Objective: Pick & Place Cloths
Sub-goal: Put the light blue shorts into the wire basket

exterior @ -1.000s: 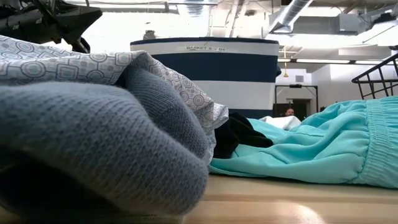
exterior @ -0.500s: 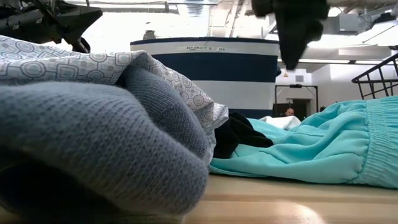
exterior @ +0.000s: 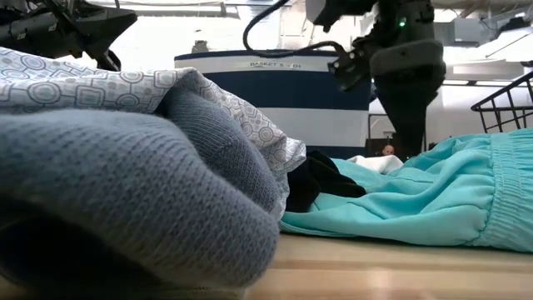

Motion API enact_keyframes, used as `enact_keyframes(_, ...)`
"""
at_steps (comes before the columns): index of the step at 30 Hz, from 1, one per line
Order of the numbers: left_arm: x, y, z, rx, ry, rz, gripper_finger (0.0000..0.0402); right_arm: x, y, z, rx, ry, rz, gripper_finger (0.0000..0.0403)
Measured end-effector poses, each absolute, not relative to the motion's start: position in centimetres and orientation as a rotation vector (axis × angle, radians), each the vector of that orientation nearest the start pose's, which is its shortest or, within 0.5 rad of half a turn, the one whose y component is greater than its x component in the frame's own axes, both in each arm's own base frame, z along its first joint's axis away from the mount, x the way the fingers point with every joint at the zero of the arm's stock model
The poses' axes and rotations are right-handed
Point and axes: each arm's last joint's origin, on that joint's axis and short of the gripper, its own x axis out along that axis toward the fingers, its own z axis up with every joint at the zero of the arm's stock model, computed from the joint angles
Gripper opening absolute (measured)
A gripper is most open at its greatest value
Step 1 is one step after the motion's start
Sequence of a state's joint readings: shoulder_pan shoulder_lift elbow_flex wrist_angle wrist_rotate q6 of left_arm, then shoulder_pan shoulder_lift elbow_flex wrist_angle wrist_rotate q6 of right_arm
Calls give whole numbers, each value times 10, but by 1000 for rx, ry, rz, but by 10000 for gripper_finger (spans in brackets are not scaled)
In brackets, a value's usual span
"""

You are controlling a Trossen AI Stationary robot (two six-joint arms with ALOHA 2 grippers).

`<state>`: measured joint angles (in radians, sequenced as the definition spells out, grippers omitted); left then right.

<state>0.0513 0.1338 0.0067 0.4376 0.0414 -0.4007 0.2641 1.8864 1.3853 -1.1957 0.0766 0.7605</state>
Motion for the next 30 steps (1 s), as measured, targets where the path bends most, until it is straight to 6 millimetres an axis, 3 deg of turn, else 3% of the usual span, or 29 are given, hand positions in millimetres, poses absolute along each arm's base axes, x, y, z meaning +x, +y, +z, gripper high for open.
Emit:
enact_keyframes(5,101,4,197,-383,-309,-52,3,325,87,183,281,1641,-484,281)
enact_keyframes(8,101,4,197,-383,-310,-53,3,325,87,183,288,1645,-482,257)
enact_keyframes(11,101,4,197,-383,-312,-53,3,326,85,183,298,1647,-489,196)
enact_keyframes(17,101,4,197,-383,-314,-53,3,327,82,183,307,1670,-438,22)
enact_keyframes(21,101,4,197,-383,-316,-54,3,328,80,186,316,1665,-416,11)
enact_keyframes(26,101,4,198,-382,-321,-55,3,329,79,226,335,1528,-384,3)
enact_keyframes(30,101,4,198,-382,-322,-55,3,324,73,279,378,1341,-372,2)
